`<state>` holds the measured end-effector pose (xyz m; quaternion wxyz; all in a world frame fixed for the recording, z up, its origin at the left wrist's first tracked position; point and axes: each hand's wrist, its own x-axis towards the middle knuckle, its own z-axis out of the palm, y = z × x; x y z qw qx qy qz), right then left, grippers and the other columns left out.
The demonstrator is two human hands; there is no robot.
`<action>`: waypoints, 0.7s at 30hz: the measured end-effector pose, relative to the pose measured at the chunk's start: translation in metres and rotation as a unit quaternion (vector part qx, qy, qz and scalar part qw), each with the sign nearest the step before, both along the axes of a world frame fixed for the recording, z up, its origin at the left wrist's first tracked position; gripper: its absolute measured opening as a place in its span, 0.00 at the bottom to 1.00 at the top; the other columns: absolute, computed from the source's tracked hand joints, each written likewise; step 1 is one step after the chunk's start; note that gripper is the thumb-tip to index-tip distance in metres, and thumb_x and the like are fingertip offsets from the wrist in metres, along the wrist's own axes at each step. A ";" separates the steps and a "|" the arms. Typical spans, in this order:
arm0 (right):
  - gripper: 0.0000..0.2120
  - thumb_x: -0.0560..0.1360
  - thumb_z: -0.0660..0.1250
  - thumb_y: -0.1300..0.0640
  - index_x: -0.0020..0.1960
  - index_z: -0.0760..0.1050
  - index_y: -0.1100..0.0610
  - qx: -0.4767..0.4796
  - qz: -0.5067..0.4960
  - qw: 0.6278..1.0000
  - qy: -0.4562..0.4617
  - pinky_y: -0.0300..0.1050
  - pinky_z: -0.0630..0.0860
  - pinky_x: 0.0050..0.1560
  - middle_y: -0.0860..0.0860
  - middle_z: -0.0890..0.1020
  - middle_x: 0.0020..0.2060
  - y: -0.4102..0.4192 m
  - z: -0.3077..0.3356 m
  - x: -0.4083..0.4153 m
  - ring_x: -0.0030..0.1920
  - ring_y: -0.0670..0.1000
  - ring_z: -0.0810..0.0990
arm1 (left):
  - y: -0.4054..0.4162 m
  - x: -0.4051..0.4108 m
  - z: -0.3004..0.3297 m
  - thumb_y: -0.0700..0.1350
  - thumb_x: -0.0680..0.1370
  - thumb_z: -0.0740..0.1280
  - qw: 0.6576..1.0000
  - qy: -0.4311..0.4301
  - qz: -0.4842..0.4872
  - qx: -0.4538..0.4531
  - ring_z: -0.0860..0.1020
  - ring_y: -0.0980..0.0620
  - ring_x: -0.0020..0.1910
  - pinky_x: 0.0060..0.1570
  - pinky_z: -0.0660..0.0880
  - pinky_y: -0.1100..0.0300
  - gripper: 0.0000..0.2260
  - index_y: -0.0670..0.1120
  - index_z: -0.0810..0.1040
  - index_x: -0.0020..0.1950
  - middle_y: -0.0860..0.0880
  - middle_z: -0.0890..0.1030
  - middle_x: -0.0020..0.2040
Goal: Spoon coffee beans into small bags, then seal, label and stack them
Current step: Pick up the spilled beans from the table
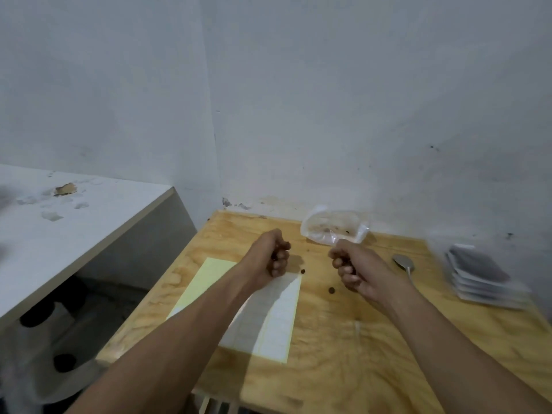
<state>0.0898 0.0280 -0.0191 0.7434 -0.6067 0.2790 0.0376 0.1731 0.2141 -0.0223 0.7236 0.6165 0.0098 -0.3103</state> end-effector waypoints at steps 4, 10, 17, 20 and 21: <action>0.07 0.69 0.80 0.56 0.38 0.86 0.59 -0.215 0.031 0.974 -0.071 0.36 0.74 0.29 0.45 0.83 0.27 0.002 0.001 -0.026 0.27 0.42 0.80 | -0.009 -0.007 0.003 0.46 0.75 0.55 0.993 0.093 0.015 -0.068 0.58 0.52 0.21 0.23 0.54 0.64 0.11 0.44 0.67 0.34 0.48 0.65 0.29; 0.11 0.62 0.84 0.50 0.42 0.88 0.52 -0.333 0.104 0.935 -0.063 0.39 0.80 0.48 0.46 0.88 0.39 -0.003 -0.012 -0.048 0.44 0.43 0.86 | -0.011 -0.015 0.002 0.48 0.80 0.67 0.972 -0.137 0.069 0.176 0.57 0.53 0.20 0.25 0.56 0.61 0.21 0.47 0.64 0.29 0.51 0.62 0.23; 0.09 0.70 0.78 0.55 0.36 0.84 0.60 -0.271 0.083 0.958 -0.046 0.37 0.72 0.29 0.47 0.82 0.28 0.001 -0.010 -0.045 0.27 0.45 0.76 | 0.002 -0.016 -0.015 0.54 0.72 0.78 0.917 -0.313 0.001 0.248 0.81 0.61 0.36 0.44 0.75 0.61 0.15 0.41 0.88 0.38 0.51 0.83 0.31; 0.06 0.73 0.69 0.61 0.38 0.74 0.60 0.040 -0.014 0.999 -0.013 0.35 0.59 0.20 0.51 0.72 0.29 -0.011 -0.007 -0.041 0.26 0.46 0.63 | -0.003 -0.017 -0.019 0.54 0.69 0.80 0.877 -0.371 -0.056 0.301 0.84 0.60 0.48 0.53 0.79 0.59 0.13 0.47 0.89 0.47 0.53 0.88 0.47; 0.04 0.73 0.66 0.63 0.40 0.73 0.60 0.111 -0.033 0.993 -0.005 0.35 0.60 0.19 0.52 0.72 0.30 -0.014 -0.004 -0.041 0.27 0.46 0.64 | -0.005 -0.017 -0.021 0.54 0.69 0.80 0.862 -0.384 -0.067 0.324 0.83 0.58 0.51 0.53 0.79 0.59 0.14 0.48 0.89 0.49 0.53 0.87 0.50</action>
